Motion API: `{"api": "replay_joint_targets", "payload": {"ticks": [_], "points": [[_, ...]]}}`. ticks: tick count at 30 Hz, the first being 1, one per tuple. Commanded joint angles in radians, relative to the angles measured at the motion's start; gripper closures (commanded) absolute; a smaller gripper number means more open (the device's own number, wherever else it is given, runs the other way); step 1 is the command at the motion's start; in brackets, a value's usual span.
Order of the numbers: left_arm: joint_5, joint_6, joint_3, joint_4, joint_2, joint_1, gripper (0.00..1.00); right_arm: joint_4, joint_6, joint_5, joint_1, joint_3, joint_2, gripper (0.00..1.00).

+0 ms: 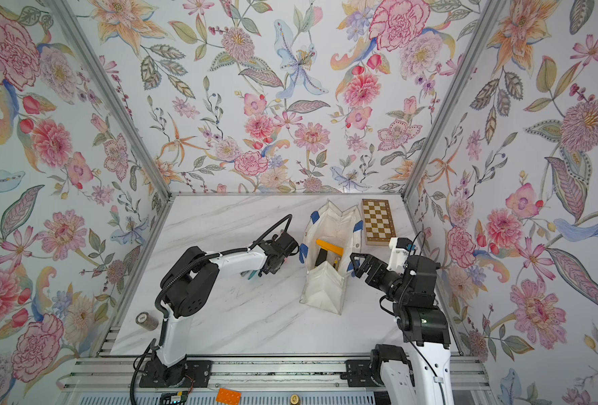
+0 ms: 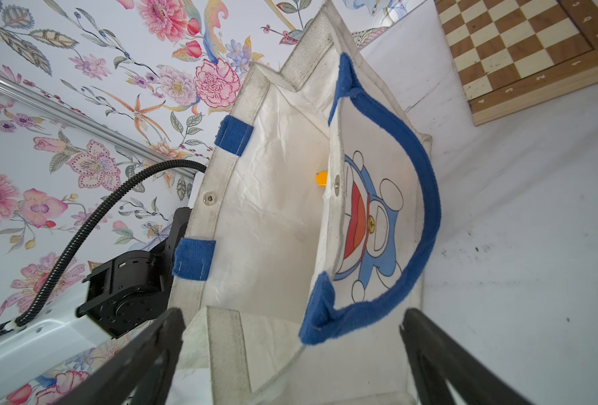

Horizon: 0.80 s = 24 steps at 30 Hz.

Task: Place the art knife into the pouch
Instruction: Pick up the utility knife at the center of the board.

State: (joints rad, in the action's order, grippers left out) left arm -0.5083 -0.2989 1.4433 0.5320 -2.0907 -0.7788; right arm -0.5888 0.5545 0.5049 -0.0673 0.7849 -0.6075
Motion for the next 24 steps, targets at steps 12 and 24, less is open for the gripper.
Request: {"api": "replay_joint_targets", "payload": {"ticks": [12,24], "points": [[0.033,0.013,0.133,0.088,0.219,0.007,0.95,0.001,-0.008,0.035,-0.005,0.049,-0.009,0.01],[0.269,0.021,0.178,0.049,0.368,0.007,1.00,0.051,-0.010,0.077,-0.002,0.090,-0.063,0.01]]}}
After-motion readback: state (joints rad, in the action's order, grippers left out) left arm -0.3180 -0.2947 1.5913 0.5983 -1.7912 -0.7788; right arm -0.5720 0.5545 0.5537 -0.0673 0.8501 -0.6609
